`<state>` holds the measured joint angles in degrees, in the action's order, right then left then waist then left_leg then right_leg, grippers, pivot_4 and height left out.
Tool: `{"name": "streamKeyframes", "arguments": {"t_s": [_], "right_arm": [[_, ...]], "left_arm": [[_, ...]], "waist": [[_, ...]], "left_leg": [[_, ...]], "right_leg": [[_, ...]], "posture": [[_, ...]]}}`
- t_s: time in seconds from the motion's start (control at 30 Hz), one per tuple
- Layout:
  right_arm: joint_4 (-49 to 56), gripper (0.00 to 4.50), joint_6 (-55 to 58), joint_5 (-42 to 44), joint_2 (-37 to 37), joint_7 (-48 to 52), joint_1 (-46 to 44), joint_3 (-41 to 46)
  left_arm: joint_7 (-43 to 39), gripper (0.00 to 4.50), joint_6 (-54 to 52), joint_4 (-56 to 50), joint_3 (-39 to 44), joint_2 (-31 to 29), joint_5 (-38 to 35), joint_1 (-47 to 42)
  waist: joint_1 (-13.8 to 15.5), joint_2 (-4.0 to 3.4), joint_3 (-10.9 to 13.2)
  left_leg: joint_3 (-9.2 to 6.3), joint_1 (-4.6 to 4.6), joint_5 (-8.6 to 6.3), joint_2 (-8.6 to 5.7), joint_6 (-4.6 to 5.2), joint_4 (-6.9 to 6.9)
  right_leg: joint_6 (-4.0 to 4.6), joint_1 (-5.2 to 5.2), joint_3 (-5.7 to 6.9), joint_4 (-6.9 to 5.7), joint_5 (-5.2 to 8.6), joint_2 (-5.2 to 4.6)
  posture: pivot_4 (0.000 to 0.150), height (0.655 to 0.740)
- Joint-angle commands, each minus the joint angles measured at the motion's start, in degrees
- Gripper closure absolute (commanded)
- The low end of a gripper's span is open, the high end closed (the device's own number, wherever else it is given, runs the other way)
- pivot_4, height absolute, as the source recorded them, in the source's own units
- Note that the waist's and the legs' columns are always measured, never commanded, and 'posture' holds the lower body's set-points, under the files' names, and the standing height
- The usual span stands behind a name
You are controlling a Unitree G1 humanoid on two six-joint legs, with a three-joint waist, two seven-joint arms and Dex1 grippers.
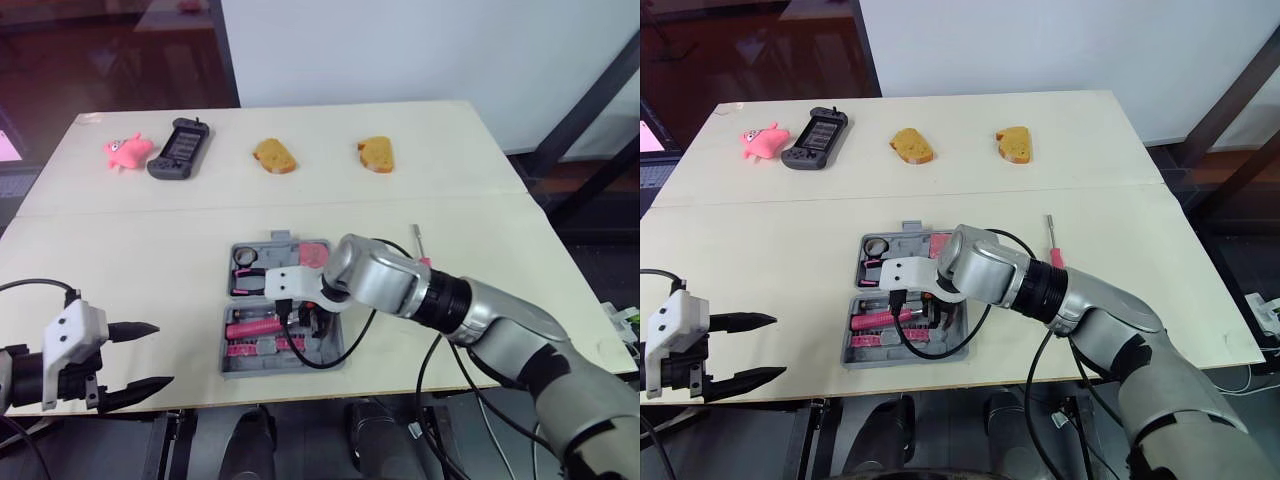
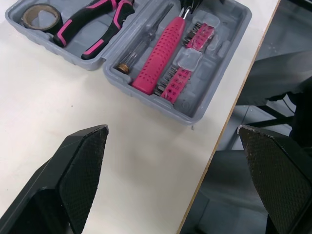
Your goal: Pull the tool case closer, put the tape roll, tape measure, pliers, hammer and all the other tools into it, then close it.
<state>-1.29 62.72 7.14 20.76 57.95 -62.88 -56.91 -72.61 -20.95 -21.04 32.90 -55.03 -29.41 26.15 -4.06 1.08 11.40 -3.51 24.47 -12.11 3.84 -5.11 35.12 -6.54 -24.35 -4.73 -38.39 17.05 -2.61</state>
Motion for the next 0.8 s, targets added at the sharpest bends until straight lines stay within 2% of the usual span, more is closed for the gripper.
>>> {"name": "streamKeyframes", "arguments": {"t_s": [0.03, 0.27, 0.43, 0.53, 0.73, 0.77, 0.8], "right_arm": [[0.3, 4.47, -0.2, -0.4, -1.3, -0.1, 0.0, 2.0], [0.2, 4.47, 0.9, -0.5, -1.6, -0.4, 0.7, 2.6], [1.9, 2.22, 1.6, 0.0, -0.8, -0.4, -0.3, 4.6], [4.8, 0.69, 2.8, 1.6, 1.0, 1.2, -1.5, 7.9], [12.0, 0.69, 2.5, 7.1, 5.3, 3.2, 0.0, 19.1], [12.6, 0.69, 1.6, 8.2, 4.4, 1.9, 1.9, 22.6], [13.6, 0.69, -4.4, 7.6, 3.8, -0.8, 5.3, 26.1]], "left_arm": [[-0.3, 0.0, 0.5, -1.2, 2.1, -0.6, 0.1, 0.1], [-0.2, 0.0, 0.5, -1.3, 1.6, -0.6, 0.3, -0.2], [-0.2, 0.0, 0.8, -0.9, 0.9, -0.6, 0.4, -0.8], [-0.3, 0.0, 0.8, -0.7, 0.6, -0.5, 0.5, -1.0], [-0.4, 0.0, 1.0, -0.1, 0.0, -0.4, 0.4, -2.0], [-0.3, 0.0, 0.9, 0.0, -0.2, -0.3, 0.3, -2.2], [-0.3, 0.0, 0.9, 0.1, -0.5, -0.3, 0.3, -2.6]], "waist": [[0.0, 0.0, 0.0], [0.0, 0.0, 0.0], [0.0, 0.0, 0.0], [0.1, 0.0, 0.0], [0.1, 0.03, 0.0], [0.1, 0.04, 0.0], [0.1, 0.11, -0.1]], "left_leg": [[0.0, 0.0, 0.0, 0.0, 0.0, 0.0], [0.0, 0.0, 0.0, 0.0, 0.0, 0.0], [-0.01, 0.0, 0.0, 0.0, 0.0, 0.0], [-0.01, 0.0, 0.0, 0.0, 0.0, 0.01], [-0.02, -0.01, 0.0, 0.0, 0.0, 0.02], [-0.01, -0.02, 0.0, 0.0, 0.0, 0.01], [-0.02, -0.03, 0.0, 0.0, 0.0, -0.01]], "right_leg": [[0.0, 0.0, 0.0, 0.0, 0.0, 0.0], [0.0, 0.0, 0.0, -0.02, 0.0, 0.0], [-0.01, 0.0, 0.01, -0.03, 0.0, 0.0], [-0.01, 0.0, 0.01, -0.03, 0.0, 0.0], [-0.01, 0.03, 0.02, -0.03, 0.0, 0.0], [-0.01, 0.03, 0.02, -0.03, 0.0, 0.0], [-0.01, 0.04, 0.02, -0.03, 0.0, 0.0]], "posture": [[0.15, 0.74], [0.15, 0.74], [0.15, 0.74], [0.15, 0.74], [0.15, 0.74], [0.15, 0.74], [0.15, 0.74]]}}
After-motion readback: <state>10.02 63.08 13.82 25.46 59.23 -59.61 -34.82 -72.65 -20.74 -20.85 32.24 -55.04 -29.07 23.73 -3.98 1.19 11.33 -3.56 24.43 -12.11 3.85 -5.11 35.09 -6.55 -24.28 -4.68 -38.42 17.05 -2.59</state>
